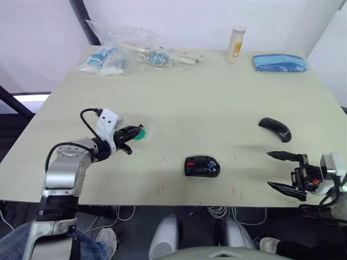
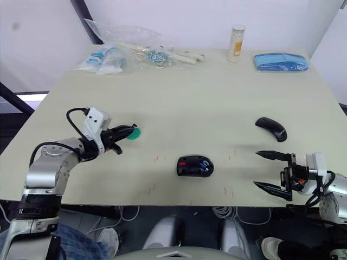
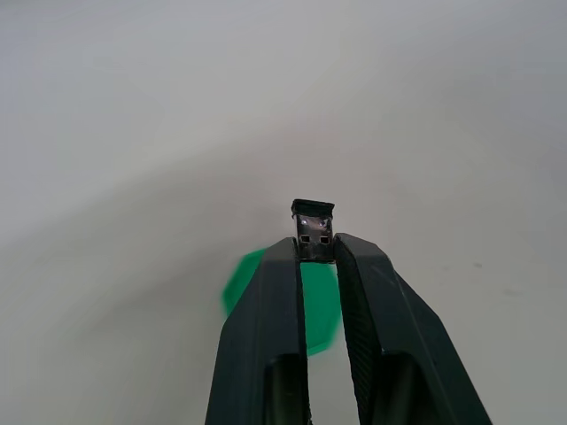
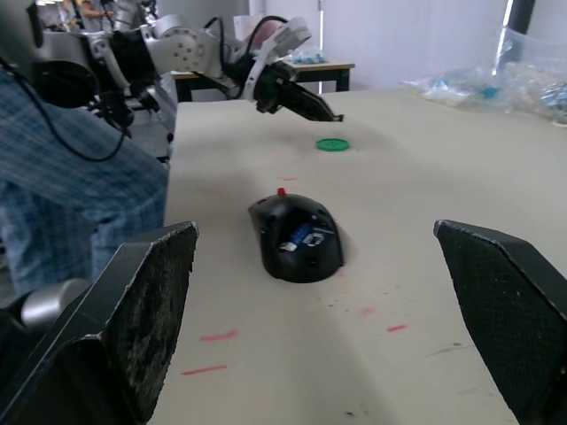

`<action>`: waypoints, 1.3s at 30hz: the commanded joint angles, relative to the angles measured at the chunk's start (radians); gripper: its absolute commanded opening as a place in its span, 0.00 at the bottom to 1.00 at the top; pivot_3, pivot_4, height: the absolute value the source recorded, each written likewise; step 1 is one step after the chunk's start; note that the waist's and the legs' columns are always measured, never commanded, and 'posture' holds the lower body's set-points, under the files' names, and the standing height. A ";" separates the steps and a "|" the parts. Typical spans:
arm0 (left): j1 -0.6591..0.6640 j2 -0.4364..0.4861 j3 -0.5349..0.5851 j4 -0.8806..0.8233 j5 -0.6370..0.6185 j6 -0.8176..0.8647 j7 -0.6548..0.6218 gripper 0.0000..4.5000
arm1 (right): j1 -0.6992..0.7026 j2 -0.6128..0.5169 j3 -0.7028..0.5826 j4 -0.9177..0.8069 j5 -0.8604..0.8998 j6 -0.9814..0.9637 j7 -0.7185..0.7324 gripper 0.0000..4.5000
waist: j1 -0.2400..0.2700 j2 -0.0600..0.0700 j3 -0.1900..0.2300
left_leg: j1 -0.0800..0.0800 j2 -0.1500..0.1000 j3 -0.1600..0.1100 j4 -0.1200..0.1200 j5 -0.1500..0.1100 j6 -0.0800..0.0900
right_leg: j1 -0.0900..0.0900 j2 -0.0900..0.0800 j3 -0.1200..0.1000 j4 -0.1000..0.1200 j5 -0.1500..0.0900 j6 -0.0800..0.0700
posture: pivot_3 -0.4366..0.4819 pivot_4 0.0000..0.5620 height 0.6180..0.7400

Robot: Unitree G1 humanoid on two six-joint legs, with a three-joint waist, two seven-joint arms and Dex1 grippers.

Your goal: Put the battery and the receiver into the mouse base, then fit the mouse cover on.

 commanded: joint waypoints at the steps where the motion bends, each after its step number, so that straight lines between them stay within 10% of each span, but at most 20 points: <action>1: -0.038 0.045 -0.015 0.016 -0.022 -0.044 -0.101 0.05 | 0.016 -0.005 -0.044 -0.096 0.020 0.068 -0.061 1.00 | 0.000 0.000 0.000 | 0.000 0.000 0.000 0.000 0.000 0.000 | 0.000 0.000 0.000 0.000 0.000 0.000 | 0.48 0.27 1.00; 25: -0.390 -0.013 -0.346 0.100 -0.029 -0.151 -0.610 0.05 | 0.027 0.038 -0.020 -0.455 -0.063 0.371 -0.482 1.00 | 0.002 -0.003 0.002 | -0.002 0.000 0.000 0.001 0.000 0.000 | -0.001 0.000 0.000 0.000 0.000 0.000 | 0.48 0.27 1.00; 39: -0.486 -0.124 -0.447 0.104 0.004 -0.239 -0.696 0.05 | -0.164 -0.022 -0.017 -0.639 0.295 1.050 -0.939 1.00 | 0.001 -0.004 0.004 | -0.003 0.000 -0.001 0.001 0.000 0.000 | -0.002 0.000 0.000 0.000 -0.001 -0.001 | 0.48 0.27 1.00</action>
